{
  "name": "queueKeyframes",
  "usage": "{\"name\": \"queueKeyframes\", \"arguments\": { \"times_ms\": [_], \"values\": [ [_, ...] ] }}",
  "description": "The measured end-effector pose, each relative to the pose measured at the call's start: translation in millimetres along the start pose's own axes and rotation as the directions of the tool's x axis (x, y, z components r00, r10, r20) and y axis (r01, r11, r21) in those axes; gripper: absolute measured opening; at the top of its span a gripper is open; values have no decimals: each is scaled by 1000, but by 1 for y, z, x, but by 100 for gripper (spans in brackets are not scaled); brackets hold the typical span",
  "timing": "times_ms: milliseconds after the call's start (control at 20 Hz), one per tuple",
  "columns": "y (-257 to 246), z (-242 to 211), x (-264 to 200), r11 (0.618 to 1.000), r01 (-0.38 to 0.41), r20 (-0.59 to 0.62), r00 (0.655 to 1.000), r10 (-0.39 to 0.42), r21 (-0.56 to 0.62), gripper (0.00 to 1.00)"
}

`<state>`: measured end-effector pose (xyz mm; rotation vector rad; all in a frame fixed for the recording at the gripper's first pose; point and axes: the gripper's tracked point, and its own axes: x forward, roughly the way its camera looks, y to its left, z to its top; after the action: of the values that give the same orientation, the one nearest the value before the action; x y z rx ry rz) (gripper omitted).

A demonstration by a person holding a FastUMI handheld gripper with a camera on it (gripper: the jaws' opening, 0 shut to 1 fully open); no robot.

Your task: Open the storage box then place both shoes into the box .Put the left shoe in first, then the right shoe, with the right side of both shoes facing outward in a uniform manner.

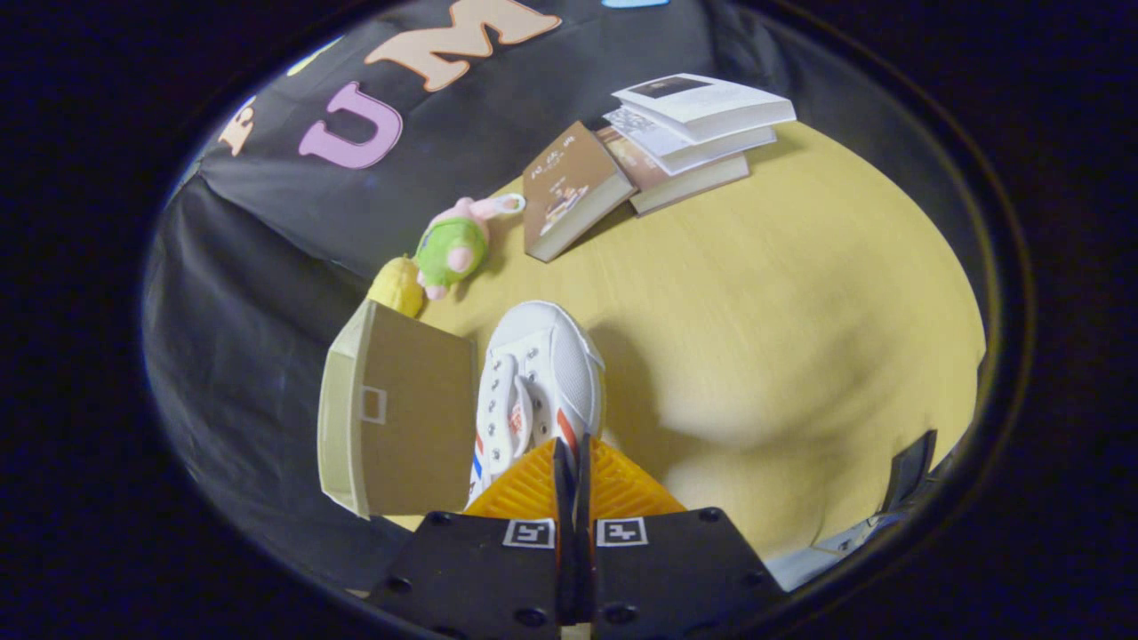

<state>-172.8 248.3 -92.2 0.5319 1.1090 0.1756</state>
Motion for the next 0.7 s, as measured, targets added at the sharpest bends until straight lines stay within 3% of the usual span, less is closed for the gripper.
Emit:
{"name": "queueKeyframes", "arguments": {
  "times_ms": [700],
  "values": [
    [172,17,-17,981,-182,73,980,187,-67,3]
  ]
}}
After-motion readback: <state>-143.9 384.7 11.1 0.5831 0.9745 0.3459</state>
